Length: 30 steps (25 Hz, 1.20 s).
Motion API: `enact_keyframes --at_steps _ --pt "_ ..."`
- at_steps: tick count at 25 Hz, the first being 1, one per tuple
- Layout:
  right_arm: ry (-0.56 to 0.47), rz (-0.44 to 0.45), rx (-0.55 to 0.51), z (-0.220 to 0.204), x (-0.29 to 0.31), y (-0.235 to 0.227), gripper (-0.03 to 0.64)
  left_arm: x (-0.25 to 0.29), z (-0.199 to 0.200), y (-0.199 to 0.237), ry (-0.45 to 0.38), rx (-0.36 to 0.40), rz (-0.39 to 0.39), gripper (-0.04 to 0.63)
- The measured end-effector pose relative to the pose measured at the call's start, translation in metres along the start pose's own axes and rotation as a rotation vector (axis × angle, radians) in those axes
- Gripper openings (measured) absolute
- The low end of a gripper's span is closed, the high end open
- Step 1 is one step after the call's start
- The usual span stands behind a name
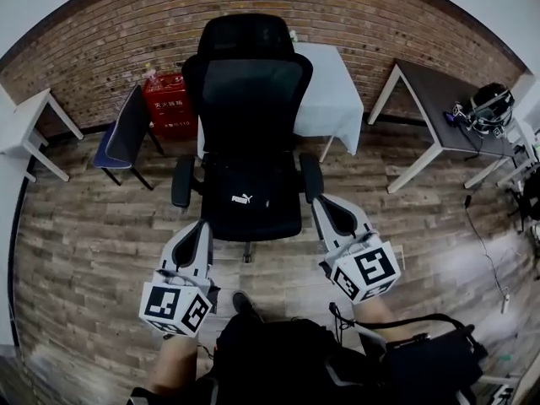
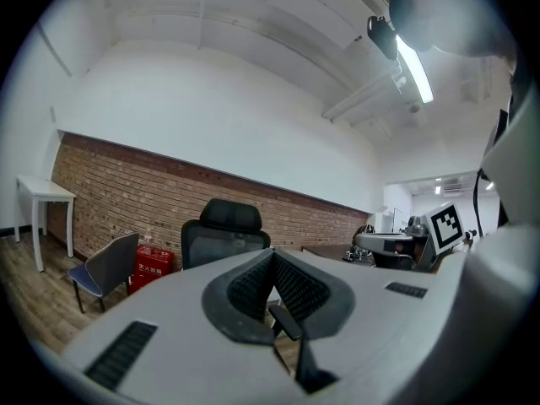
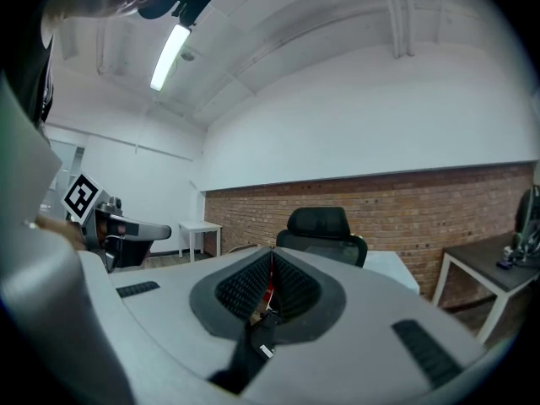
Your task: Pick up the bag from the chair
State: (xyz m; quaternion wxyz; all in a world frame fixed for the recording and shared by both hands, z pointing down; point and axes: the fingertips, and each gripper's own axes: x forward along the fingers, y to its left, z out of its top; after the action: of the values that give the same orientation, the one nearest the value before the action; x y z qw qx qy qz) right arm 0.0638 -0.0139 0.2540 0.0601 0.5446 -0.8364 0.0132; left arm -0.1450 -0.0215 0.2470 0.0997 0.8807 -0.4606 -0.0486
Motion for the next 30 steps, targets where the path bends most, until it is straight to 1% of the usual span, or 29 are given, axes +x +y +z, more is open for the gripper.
enact_keyframes --at_steps 3,5,9,15,21,24,30 --pt "0.02 -0.014 0.008 0.001 0.016 0.008 0.018 0.007 0.003 0.019 0.008 -0.012 -0.016 0.011" --pt "0.03 -0.021 -0.006 0.003 0.025 0.014 0.018 0.01 0.004 0.03 0.011 -0.017 -0.027 0.011" --pt "0.053 -0.038 -0.001 0.001 0.041 0.021 0.018 0.015 0.006 0.049 -0.002 -0.035 -0.048 0.011" --pt "0.083 -0.03 0.016 -0.012 0.062 0.028 0.018 0.023 -0.005 0.075 0.018 -0.058 -0.033 0.011" --pt "0.085 -0.032 0.043 -0.028 0.083 0.009 0.018 0.049 -0.022 0.087 0.057 -0.066 -0.015 0.011" --pt "0.092 -0.04 0.065 -0.039 0.099 -0.007 0.018 0.07 -0.027 0.095 0.071 -0.069 0.009 0.011" --pt "0.114 -0.044 0.111 -0.063 0.124 -0.045 0.018 0.116 -0.043 0.103 0.118 -0.064 0.03 0.011"
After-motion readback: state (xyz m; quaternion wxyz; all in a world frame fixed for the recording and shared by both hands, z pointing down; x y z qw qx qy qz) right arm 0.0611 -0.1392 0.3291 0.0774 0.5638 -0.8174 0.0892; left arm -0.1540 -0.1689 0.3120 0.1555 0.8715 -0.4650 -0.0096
